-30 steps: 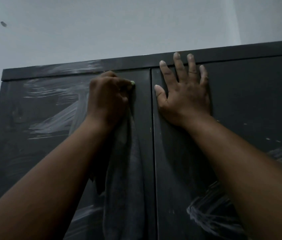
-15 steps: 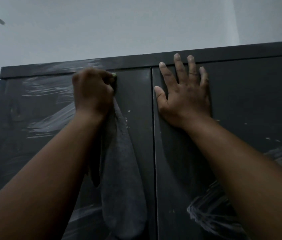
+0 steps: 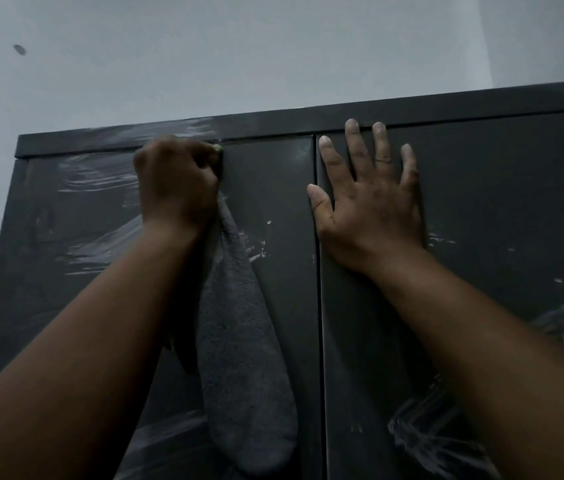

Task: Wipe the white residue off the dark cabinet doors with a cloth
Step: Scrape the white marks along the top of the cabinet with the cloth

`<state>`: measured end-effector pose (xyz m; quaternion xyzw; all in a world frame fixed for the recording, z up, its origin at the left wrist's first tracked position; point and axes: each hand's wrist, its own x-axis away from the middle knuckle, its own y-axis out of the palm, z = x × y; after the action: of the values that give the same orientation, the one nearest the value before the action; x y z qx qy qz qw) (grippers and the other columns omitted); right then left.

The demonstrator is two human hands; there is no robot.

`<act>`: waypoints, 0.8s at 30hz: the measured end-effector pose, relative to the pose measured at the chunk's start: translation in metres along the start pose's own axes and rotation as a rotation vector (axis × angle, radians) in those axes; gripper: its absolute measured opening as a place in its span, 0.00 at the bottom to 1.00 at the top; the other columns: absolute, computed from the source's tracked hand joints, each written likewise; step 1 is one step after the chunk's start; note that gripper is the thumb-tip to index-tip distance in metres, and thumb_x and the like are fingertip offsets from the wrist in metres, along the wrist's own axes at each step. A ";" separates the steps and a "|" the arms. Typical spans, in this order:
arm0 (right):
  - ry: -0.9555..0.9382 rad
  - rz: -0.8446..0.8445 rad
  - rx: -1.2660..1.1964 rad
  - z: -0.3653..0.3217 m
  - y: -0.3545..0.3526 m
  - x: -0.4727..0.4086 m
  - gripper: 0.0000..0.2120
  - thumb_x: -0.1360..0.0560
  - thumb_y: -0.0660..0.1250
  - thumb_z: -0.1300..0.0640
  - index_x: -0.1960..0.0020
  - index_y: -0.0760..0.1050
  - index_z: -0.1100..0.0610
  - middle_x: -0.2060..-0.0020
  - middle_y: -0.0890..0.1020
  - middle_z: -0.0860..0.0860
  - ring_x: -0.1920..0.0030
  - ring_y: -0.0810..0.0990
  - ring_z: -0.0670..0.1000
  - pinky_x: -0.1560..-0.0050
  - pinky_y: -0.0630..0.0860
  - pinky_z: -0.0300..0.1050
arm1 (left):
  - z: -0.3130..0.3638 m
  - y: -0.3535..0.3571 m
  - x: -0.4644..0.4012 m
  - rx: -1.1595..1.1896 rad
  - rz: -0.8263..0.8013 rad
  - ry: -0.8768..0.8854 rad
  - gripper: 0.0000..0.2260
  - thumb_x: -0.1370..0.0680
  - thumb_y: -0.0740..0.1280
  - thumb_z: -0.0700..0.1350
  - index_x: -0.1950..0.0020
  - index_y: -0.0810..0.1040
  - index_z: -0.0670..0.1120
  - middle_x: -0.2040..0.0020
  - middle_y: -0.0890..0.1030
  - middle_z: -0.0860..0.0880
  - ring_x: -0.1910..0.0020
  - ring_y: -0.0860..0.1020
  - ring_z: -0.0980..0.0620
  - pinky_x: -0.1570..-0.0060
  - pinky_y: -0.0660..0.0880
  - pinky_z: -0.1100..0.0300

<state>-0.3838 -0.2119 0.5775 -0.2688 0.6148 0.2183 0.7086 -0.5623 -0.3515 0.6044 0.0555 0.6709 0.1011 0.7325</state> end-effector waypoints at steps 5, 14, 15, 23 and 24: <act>0.008 0.010 -0.012 -0.012 0.004 -0.001 0.30 0.16 0.48 0.39 0.16 0.50 0.45 0.16 0.45 0.52 0.17 0.40 0.58 0.21 0.40 0.68 | 0.012 0.003 0.025 0.038 -0.111 0.202 0.07 0.23 0.72 0.36 0.49 0.89 0.43 0.56 0.84 0.41 0.59 0.80 0.45 0.57 0.75 0.57; -0.027 0.010 -0.030 -0.042 0.012 -0.007 0.30 0.16 0.48 0.41 0.16 0.50 0.48 0.16 0.45 0.52 0.17 0.39 0.57 0.20 0.38 0.65 | -0.011 -0.001 0.001 0.032 -0.016 0.023 0.10 0.23 0.71 0.37 0.44 0.88 0.44 0.51 0.86 0.39 0.52 0.82 0.41 0.49 0.70 0.61; -0.024 0.007 -0.036 -0.046 0.013 -0.008 0.30 0.16 0.49 0.41 0.16 0.50 0.48 0.16 0.45 0.52 0.17 0.39 0.58 0.20 0.38 0.65 | -0.007 0.000 0.005 0.044 -0.041 0.076 0.09 0.23 0.72 0.36 0.45 0.88 0.43 0.52 0.85 0.39 0.54 0.82 0.41 0.52 0.70 0.62; 0.023 0.014 -0.057 -0.065 0.014 -0.023 0.30 0.16 0.50 0.41 0.16 0.50 0.47 0.16 0.45 0.52 0.17 0.39 0.59 0.21 0.38 0.66 | -0.024 -0.001 -0.013 0.013 -0.025 0.110 0.08 0.22 0.70 0.37 0.49 0.89 0.43 0.54 0.84 0.39 0.56 0.80 0.43 0.55 0.69 0.58; 0.026 0.014 -0.059 -0.065 0.014 -0.026 0.31 0.16 0.50 0.41 0.16 0.49 0.47 0.16 0.46 0.52 0.17 0.39 0.58 0.21 0.38 0.66 | -0.029 -0.001 -0.023 0.003 -0.005 0.059 0.09 0.22 0.69 0.39 0.49 0.89 0.44 0.54 0.84 0.38 0.54 0.81 0.41 0.53 0.69 0.56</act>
<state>-0.4456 -0.2431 0.5952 -0.2878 0.6190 0.2378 0.6909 -0.5926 -0.3590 0.6236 0.0521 0.6924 0.0998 0.7127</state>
